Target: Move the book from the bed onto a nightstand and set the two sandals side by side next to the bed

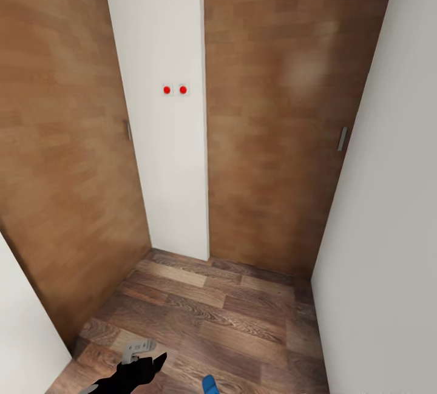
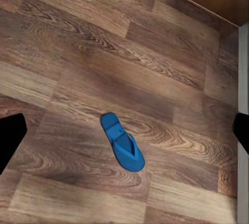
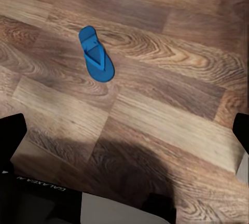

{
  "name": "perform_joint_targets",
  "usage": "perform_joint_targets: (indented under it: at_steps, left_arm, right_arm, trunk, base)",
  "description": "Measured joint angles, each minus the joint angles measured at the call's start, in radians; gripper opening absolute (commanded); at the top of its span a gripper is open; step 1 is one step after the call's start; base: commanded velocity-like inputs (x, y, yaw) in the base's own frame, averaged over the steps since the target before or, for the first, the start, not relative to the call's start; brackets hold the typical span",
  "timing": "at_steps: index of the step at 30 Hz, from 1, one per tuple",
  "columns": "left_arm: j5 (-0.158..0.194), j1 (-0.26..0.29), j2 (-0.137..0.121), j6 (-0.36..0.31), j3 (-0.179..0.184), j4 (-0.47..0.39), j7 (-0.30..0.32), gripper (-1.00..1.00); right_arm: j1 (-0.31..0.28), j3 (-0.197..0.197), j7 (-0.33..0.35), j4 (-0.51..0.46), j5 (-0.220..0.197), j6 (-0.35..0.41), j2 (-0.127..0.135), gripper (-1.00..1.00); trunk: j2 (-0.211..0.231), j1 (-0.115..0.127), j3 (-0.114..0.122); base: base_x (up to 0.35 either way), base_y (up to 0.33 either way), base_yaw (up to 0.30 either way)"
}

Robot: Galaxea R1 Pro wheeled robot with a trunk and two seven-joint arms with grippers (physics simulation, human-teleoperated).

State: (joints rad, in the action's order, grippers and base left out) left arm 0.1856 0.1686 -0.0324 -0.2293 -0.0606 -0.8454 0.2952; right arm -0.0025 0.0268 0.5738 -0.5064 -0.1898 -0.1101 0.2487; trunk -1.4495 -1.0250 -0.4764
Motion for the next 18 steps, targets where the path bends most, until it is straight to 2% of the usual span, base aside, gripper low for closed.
perform_joint_targets:
  at_steps: [7, 18]
  left_arm:
    - [0.0, 0.0, 0.0, 0.0, 0.0, 0.0, 0.0, 1.0]
    - [-0.001, 0.0, 0.0, 0.0, 0.0, 0.0, 0.0, 1.0]
  right_arm:
    - [0.0, 0.0, 0.0, 0.0, 0.0, 0.0, 0.0, 1.0]
    - [0.0, 0.0, 0.0, 0.0, 0.0, -0.001, 0.0, 1.0]
  trunk:
    - [0.0, 0.0, 0.008]
    - [0.0, 0.0, 0.009]
  base:
    - [0.0, 0.002, -0.187]
    - [0.024, 0.0, -0.018]
